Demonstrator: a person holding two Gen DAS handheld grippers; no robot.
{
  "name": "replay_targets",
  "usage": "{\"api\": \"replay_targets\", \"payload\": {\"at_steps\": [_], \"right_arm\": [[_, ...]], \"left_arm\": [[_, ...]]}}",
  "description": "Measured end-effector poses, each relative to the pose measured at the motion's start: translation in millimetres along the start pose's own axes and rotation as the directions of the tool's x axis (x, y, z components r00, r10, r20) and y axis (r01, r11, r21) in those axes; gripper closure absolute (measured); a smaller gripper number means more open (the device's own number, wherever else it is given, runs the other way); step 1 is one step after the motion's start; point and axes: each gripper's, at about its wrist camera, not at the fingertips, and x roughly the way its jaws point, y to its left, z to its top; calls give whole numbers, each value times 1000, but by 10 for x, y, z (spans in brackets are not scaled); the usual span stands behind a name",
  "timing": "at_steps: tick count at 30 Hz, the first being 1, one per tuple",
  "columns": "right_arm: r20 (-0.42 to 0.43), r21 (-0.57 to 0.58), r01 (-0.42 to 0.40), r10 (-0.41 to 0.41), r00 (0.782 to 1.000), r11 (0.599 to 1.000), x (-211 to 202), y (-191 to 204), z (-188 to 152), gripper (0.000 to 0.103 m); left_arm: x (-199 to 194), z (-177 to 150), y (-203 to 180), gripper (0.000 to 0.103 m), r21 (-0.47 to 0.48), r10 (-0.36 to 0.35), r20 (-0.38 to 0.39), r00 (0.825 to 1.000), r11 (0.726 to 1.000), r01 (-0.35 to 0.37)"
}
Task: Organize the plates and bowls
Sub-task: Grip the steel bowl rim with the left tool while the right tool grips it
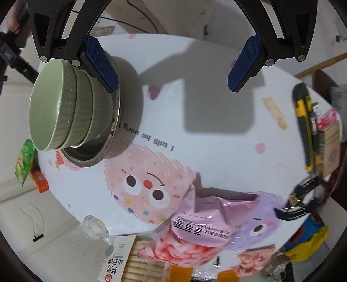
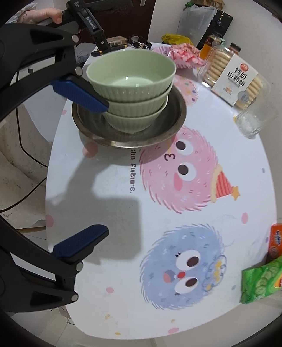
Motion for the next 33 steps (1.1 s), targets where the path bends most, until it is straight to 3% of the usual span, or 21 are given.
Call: {"api": "replay_targets", "payload": {"at_steps": [4, 6, 7, 12, 16, 20, 23, 25, 27, 33], "right_arm": [[-23, 29, -41, 41, 999, 999, 125, -20, 9, 0], [-22, 30, -48, 48, 999, 998, 156, -6, 21, 2], [-28, 27, -43, 44, 999, 999, 179, 4, 31, 3], [-51, 31, -52, 53, 997, 998, 303, 40, 79, 26], [-58, 43, -83, 85, 995, 996, 384, 69, 123, 27], [-81, 44, -64, 67, 994, 997, 473, 93, 192, 58], [-95, 87, -124, 132, 987, 989, 519, 57, 221, 58], [-94, 93, -148, 157, 983, 985, 528, 49, 226, 60], [-106, 80, -149, 157, 982, 986, 549, 67, 231, 77], [-121, 77, -181, 189, 974, 981, 591, 118, 247, 90]], "left_arm": [[119, 96, -111, 3, 50, -7, -27, 1000, 999, 9], [172, 149, -149, 20, 56, -3, -35, 999, 998, 5], [190, 185, -165, 23, 56, -11, -39, 999, 998, 13], [254, 343, -252, 26, 78, -57, -54, 997, 995, 61], [308, 448, -302, 33, 87, -93, -67, 993, 991, 99], [349, 540, -335, 39, 95, -137, -92, 986, 985, 145], [379, 579, -317, 44, 79, -163, -117, 980, 982, 172], [386, 581, -291, 53, 62, -208, -127, 970, 974, 217], [381, 575, -311, 70, 67, -241, -128, 962, 966, 251], [441, 590, -481, 90, 111, -246, -160, 956, 958, 265]]}}
